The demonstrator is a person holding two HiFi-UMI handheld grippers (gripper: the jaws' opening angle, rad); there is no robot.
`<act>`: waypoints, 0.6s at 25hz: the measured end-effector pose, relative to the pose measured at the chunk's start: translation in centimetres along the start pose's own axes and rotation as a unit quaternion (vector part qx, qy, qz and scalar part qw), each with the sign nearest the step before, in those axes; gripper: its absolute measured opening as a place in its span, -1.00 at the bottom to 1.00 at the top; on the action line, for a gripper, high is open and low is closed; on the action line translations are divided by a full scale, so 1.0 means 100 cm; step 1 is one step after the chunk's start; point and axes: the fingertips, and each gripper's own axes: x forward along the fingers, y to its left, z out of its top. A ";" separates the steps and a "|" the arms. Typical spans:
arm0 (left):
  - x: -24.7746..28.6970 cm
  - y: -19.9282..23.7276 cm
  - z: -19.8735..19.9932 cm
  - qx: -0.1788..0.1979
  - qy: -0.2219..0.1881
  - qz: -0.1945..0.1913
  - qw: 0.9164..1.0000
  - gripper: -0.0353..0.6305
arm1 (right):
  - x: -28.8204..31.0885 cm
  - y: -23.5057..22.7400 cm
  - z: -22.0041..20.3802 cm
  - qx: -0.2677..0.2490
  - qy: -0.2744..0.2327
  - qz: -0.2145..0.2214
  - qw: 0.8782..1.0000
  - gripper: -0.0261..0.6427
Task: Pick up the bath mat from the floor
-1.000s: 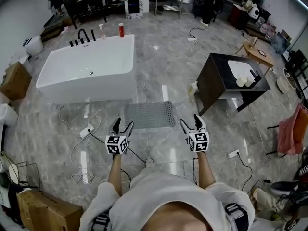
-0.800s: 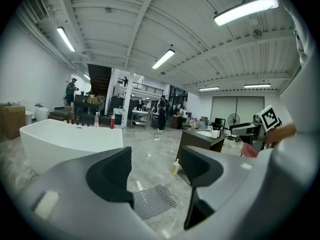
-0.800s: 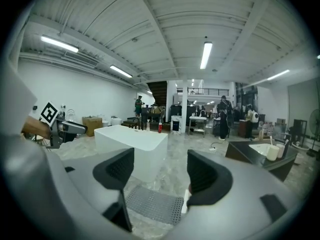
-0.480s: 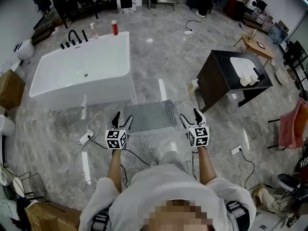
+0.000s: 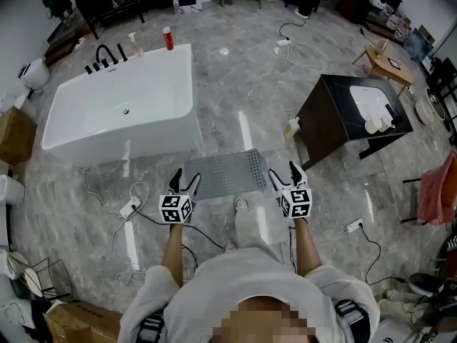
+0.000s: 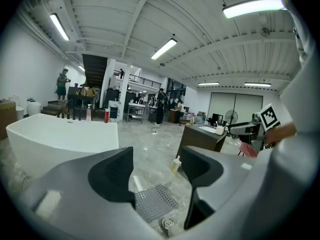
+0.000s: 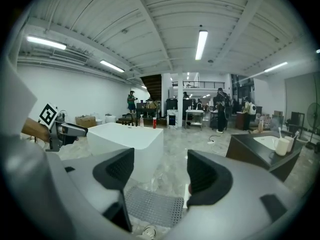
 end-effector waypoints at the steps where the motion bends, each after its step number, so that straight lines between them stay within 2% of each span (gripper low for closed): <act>1: 0.007 0.001 -0.001 0.000 0.004 0.001 1.000 0.02 | 0.008 -0.003 -0.002 0.003 0.002 0.003 1.000 0.09; 6: 0.048 0.008 0.010 -0.003 0.015 0.004 1.000 0.02 | 0.051 -0.025 0.000 0.016 0.008 0.014 1.000 0.09; 15: 0.125 0.043 0.018 -0.017 0.058 0.037 0.997 0.02 | 0.140 -0.073 0.005 0.016 0.039 0.049 0.998 0.09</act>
